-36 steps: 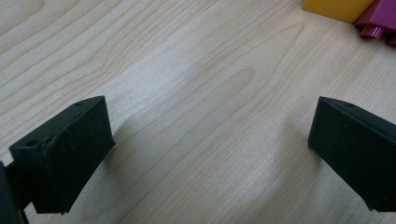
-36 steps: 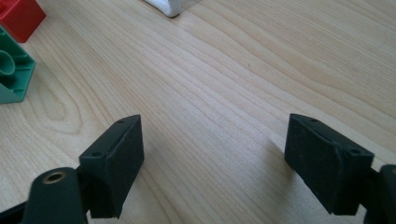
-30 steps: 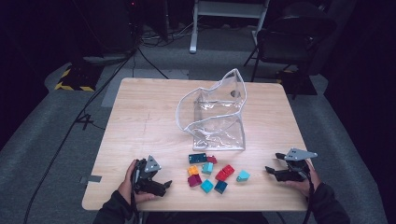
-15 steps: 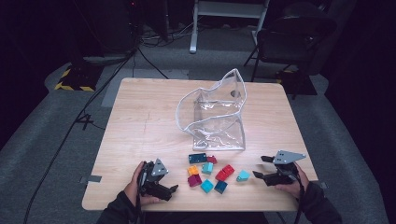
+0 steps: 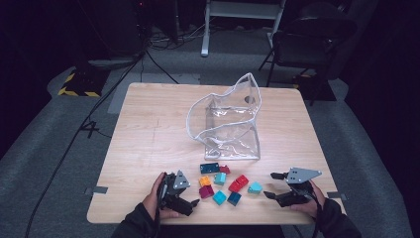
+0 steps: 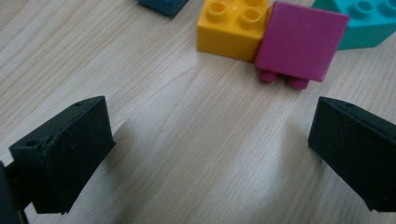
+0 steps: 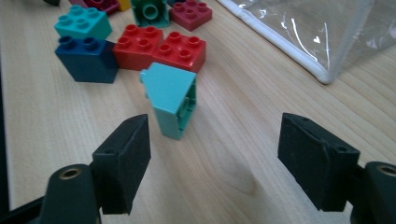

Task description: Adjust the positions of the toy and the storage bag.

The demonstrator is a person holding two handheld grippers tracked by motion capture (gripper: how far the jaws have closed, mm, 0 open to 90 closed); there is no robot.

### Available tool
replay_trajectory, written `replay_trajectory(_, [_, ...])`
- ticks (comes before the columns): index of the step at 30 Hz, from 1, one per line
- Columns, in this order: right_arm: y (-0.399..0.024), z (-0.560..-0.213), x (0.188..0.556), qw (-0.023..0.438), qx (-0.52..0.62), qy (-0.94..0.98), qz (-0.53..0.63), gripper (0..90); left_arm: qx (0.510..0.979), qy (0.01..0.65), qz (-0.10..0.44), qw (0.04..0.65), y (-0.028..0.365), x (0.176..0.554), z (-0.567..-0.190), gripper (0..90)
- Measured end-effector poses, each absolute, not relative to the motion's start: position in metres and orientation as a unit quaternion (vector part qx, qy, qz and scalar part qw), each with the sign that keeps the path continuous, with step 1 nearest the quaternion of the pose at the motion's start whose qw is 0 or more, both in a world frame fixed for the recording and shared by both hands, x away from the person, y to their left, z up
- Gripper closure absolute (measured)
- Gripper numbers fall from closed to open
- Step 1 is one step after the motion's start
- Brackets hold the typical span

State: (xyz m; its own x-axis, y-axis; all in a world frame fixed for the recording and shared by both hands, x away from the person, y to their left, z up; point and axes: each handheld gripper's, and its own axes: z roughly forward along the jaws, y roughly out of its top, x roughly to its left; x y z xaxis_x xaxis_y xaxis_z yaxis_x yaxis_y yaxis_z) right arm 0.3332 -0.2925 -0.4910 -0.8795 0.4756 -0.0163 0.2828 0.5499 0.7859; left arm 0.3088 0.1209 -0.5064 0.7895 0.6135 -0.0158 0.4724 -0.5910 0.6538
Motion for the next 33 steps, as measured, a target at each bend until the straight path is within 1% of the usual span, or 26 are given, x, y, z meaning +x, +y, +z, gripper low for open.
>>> replay_trajectory(6, [-0.281,-0.493,0.327,0.102,0.208,0.875,0.425,26.5,0.888,0.298,0.102,0.335,0.108,0.31,-0.507,0.1])
replay_trajectory(10, [-0.265,-0.503,0.323,0.108,0.192,0.888,0.403,27.7,0.889,0.299,0.099,0.332,0.099,0.311,-0.506,0.1])
replay_trajectory(14, [-0.261,-0.502,0.324,0.111,0.196,0.886,0.407,29.0,0.892,0.289,0.1,0.334,0.093,0.314,-0.506,0.3])
replay_trajectory(15, [-0.259,-0.503,0.325,0.122,0.205,0.884,0.403,31.9,0.891,0.293,0.099,0.333,0.092,0.314,-0.506,0.1])
replay_trajectory(17, [-0.258,-0.503,0.325,0.126,0.209,0.883,0.402,33.4,0.89,0.293,0.1,0.335,0.091,0.314,-0.506,0.1])
replay_trajectory(18, [-0.256,-0.503,0.326,0.138,0.212,0.88,0.402,37.0,0.891,0.293,0.099,0.333,0.091,0.315,-0.506,0.1])
replay_trajectory(19, [-0.256,-0.503,0.326,0.138,0.212,0.88,0.402,37.0,0.891,0.295,0.099,0.331,0.09,0.316,-0.506,0.1])
replay_trajectory(21, [-0.256,-0.503,0.326,0.15,0.215,0.879,0.399,41.8,0.89,0.296,0.101,0.332,0.089,0.318,-0.506,0.2])
replay_trajectory(23, [-0.256,-0.504,0.329,0.154,0.223,0.878,0.396,43.6,0.888,0.303,0.103,0.331,0.087,0.322,-0.506,0.2])
replay_trajectory(24, [-0.256,-0.504,0.331,0.162,0.225,0.878,0.391,47.1,0.888,0.3,0.105,0.333,0.086,0.324,-0.506,0.3])
replay_trajectory(25, [-0.256,-0.504,0.331,0.162,0.225,0.878,0.391,47.1,0.888,0.301,0.103,0.333,0.085,0.326,-0.506,0.3])
replay_trajectory(27, [-0.258,-0.504,0.333,0.175,0.23,0.875,0.389,50.4,0.888,0.3,0.104,0.333,0.082,0.33,-0.506,0.3])
replay_trajectory(28, [-0.26,-0.504,0.337,0.179,0.236,0.873,0.388,54.8,0.888,0.301,0.102,0.331,0.08,0.332,-0.506,0.3])
replay_trajectory(29, [-0.26,-0.504,0.337,0.179,0.236,0.873,0.388,54.8,0.888,0.301,0.102,0.332,0.079,0.334,-0.506,0.3])
replay_trajectory(31, [-0.263,-0.504,0.345,0.185,0.245,0.87,0.386,57.9,0.889,0.299,0.102,0.331,0.077,0.34,-0.506,0.2])
replay_trajectory(33, [-0.263,-0.504,0.347,0.187,0.248,0.869,0.385,58.2,0.887,0.301,0.104,0.333,0.074,0.346,-0.506,0.3])
